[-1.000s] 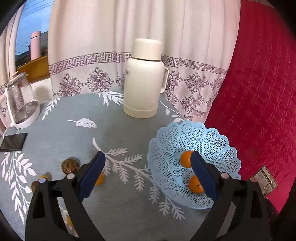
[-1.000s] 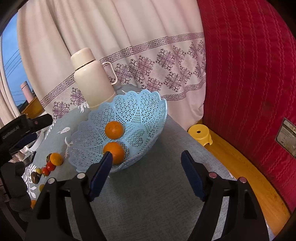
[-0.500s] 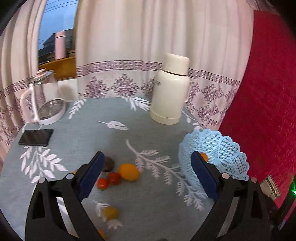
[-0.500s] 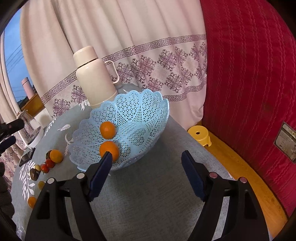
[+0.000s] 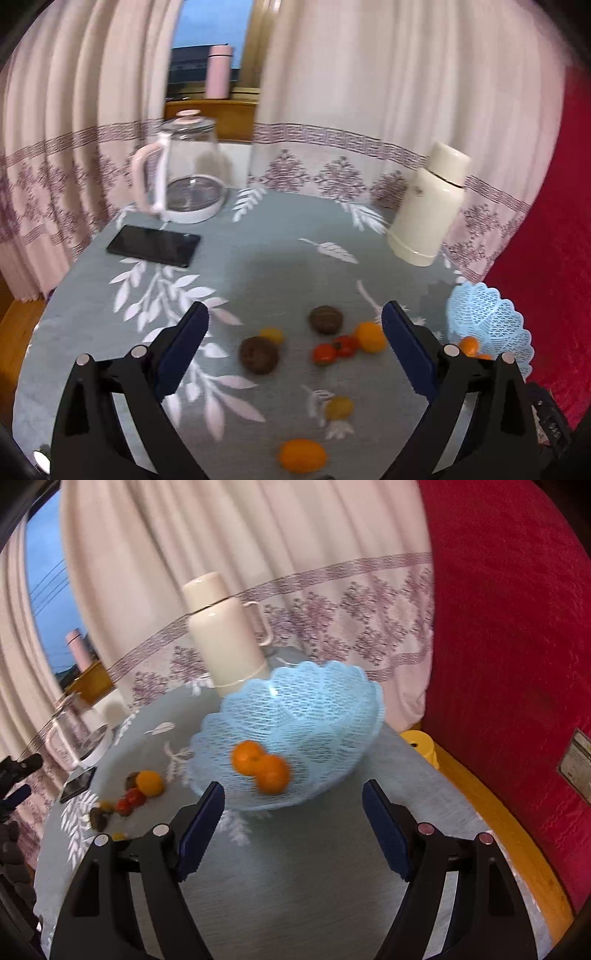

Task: Organize fruits
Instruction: 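Withdraw the left gripper from the basket while the right moves toward the yellow-green fruit, then grasp a dark brown fruit with the left gripper while the right grasps the yellow-green fruit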

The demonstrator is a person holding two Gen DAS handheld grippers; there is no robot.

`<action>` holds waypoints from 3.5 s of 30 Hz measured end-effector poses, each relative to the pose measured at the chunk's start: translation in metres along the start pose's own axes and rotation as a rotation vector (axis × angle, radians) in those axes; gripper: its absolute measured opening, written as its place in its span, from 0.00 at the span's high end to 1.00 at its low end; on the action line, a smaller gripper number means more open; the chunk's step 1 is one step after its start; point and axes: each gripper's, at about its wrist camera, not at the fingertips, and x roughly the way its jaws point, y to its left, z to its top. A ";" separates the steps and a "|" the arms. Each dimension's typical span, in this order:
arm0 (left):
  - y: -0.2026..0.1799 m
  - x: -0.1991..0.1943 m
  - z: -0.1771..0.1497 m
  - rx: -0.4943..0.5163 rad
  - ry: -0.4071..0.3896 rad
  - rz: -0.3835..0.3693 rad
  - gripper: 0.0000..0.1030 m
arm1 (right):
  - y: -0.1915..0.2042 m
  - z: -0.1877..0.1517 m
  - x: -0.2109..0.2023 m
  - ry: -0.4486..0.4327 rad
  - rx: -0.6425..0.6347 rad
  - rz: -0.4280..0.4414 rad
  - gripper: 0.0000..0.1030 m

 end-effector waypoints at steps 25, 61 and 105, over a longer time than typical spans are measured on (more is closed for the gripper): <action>0.040 0.058 -0.041 -0.011 0.119 0.037 0.07 | 0.080 -0.040 0.014 0.161 -0.200 0.161 0.26; 0.037 0.114 -0.056 0.004 0.217 -0.028 0.56 | 0.116 -0.063 0.037 0.286 -0.323 0.207 0.25; 0.056 0.100 -0.056 -0.088 0.129 0.024 0.56 | 0.220 -0.073 0.107 0.393 -0.491 0.284 0.69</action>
